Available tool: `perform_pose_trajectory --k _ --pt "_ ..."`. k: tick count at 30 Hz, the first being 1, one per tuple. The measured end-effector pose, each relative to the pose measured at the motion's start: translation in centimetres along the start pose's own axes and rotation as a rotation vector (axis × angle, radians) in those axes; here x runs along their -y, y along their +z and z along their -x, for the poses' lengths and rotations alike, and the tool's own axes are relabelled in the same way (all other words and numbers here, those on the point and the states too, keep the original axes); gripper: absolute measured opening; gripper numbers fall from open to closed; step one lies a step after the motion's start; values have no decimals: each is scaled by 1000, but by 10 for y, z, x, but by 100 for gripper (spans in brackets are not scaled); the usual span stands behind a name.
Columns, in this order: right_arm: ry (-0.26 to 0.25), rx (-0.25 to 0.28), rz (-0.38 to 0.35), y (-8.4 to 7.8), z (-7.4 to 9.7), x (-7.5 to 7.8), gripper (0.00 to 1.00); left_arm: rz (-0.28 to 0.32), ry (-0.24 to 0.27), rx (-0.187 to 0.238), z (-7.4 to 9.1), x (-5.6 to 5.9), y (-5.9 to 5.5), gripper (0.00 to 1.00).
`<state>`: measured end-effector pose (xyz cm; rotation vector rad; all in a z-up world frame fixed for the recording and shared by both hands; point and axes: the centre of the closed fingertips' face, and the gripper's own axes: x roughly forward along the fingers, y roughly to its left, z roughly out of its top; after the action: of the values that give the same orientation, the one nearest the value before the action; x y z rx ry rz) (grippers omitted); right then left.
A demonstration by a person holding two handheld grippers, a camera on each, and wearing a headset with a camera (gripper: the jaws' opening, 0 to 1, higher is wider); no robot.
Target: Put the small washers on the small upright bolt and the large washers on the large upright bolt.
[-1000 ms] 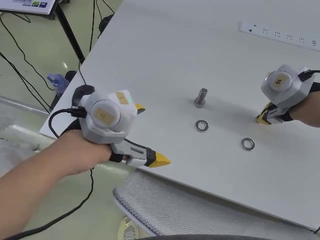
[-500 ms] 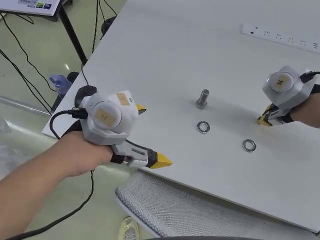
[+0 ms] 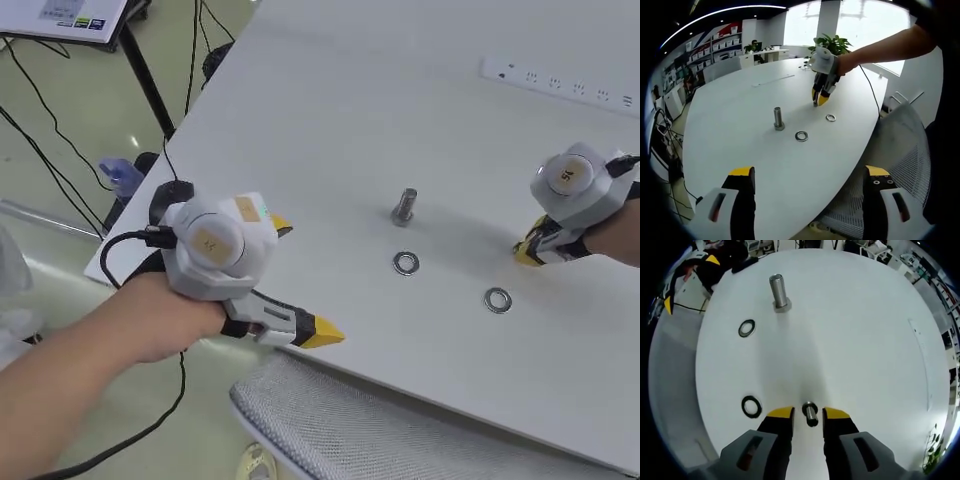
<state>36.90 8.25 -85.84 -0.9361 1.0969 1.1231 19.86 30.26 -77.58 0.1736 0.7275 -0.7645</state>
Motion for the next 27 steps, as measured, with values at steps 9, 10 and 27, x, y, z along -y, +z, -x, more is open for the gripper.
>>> perform_pose_trajectory --k 9,10,27 --pt "-4 9 4 1 12 1 26 -6 -3 5 -2 1 7 89" --pt "-5 18 3 3 15 1 26 -6 -4 6 -2 1 7 89" --pt "-8 80 43 12 52 -18 32 -4 -11 38 -7 4 26 92"
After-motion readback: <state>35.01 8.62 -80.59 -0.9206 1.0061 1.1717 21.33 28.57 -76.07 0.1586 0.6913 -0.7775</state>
